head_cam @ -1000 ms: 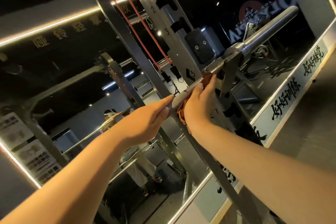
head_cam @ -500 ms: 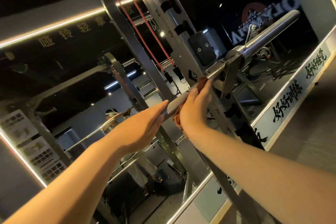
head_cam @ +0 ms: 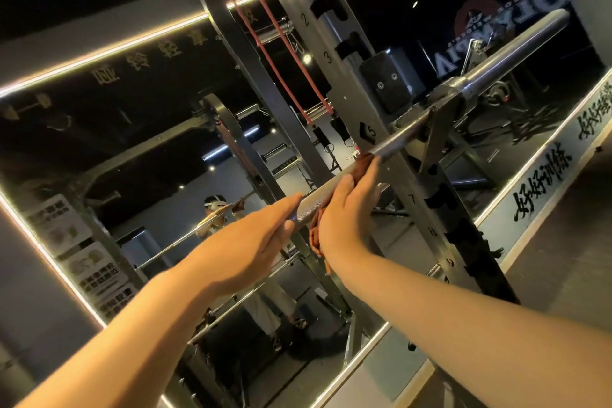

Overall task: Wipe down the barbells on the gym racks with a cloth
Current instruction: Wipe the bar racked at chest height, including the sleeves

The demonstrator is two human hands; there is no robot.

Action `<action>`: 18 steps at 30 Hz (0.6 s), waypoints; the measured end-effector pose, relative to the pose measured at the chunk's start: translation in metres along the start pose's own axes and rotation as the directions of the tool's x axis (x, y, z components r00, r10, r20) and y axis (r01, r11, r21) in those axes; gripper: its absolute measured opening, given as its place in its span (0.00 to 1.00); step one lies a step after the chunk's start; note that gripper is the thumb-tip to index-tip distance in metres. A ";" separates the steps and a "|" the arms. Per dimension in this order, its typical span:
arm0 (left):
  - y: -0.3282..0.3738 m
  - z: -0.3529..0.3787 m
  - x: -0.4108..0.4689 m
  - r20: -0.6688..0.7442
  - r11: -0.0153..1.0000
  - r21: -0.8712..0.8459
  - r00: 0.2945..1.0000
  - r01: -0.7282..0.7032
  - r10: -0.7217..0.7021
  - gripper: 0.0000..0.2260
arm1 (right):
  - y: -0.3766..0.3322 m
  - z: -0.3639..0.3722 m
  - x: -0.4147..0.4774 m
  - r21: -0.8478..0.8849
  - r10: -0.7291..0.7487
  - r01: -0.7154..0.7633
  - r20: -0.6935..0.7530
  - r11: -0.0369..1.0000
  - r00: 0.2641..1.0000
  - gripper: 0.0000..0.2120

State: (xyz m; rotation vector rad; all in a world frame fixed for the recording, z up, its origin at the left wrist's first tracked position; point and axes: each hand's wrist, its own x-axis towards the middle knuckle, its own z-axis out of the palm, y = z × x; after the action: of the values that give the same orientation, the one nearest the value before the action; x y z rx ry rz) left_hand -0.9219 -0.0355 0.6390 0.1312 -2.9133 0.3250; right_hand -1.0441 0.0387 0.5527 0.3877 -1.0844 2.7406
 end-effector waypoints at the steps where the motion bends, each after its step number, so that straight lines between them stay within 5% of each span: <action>1: -0.001 0.000 0.001 0.006 1.000 0.009 1.000 0.004 -0.004 0.24 | 0.002 0.002 -0.008 -0.016 0.010 -0.010 0.029 1.000 1.000 0.28; 6: -0.002 0.004 0.010 0.024 1.000 -0.001 1.000 0.004 -0.004 0.25 | -0.002 -0.008 -0.002 0.017 0.030 -0.031 0.072 0.999 0.997 0.27; 11: 0.001 0.004 0.011 0.006 1.000 -0.026 1.000 -0.004 0.004 0.24 | -0.010 -0.010 0.017 0.082 0.023 -0.018 -0.052 0.996 0.998 0.27; 18: 0.006 -0.001 0.006 -0.018 1.000 0.024 1.000 -0.016 0.016 0.22 | 0.004 0.008 -0.042 -0.030 0.018 -0.014 0.144 0.999 0.989 0.29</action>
State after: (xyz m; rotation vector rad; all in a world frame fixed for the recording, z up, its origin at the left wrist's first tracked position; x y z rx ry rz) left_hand -0.9283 -0.0297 0.6397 0.1081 -2.8948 0.3618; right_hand -1.0034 0.0283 0.5430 0.5838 -1.1638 2.7435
